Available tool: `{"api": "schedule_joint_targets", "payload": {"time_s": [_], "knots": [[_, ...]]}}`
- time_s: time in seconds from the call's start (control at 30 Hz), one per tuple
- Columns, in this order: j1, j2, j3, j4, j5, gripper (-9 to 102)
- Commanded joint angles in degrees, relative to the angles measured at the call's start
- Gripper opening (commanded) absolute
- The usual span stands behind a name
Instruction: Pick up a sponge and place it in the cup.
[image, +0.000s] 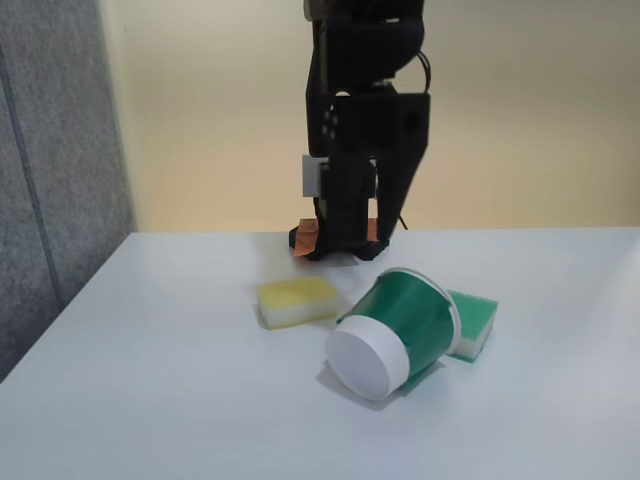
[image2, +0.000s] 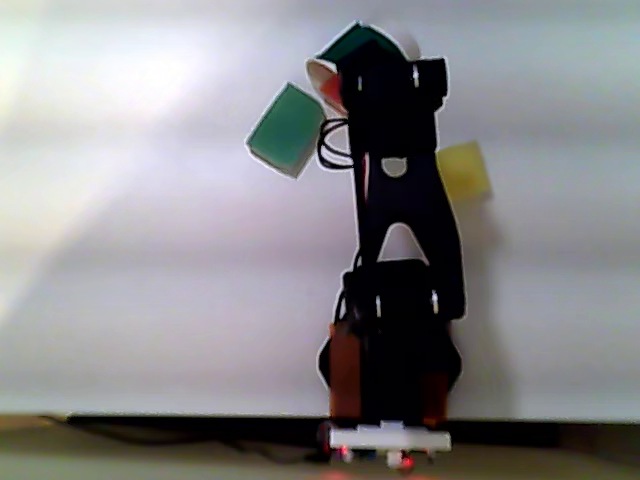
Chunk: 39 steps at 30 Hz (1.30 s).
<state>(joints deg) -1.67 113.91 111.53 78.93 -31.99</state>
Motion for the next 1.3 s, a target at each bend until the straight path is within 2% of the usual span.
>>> {"api": "schedule_joint_targets", "payload": {"time_s": [0.0,0.2,0.4,0.53,0.73,0.9,1.07,1.17,1.27], "knots": [[-0.4,4.0,-1.7,3.3,1.6,17],[-0.7,17.4,9.8,2.9,5.8,0],[-0.2,37.6,28.7,-5.0,9.2,0],[0.1,50.4,39.3,-5.3,12.9,0],[1.3,65.1,50.8,-4.7,12.4,0],[1.2,72.6,56.9,-3.9,12.1,0],[3.2,72.9,61.3,-8.2,9.8,0],[4.9,72.9,62.1,-7.1,7.6,0],[5.4,72.9,65.7,-8.9,9.7,0]]}}
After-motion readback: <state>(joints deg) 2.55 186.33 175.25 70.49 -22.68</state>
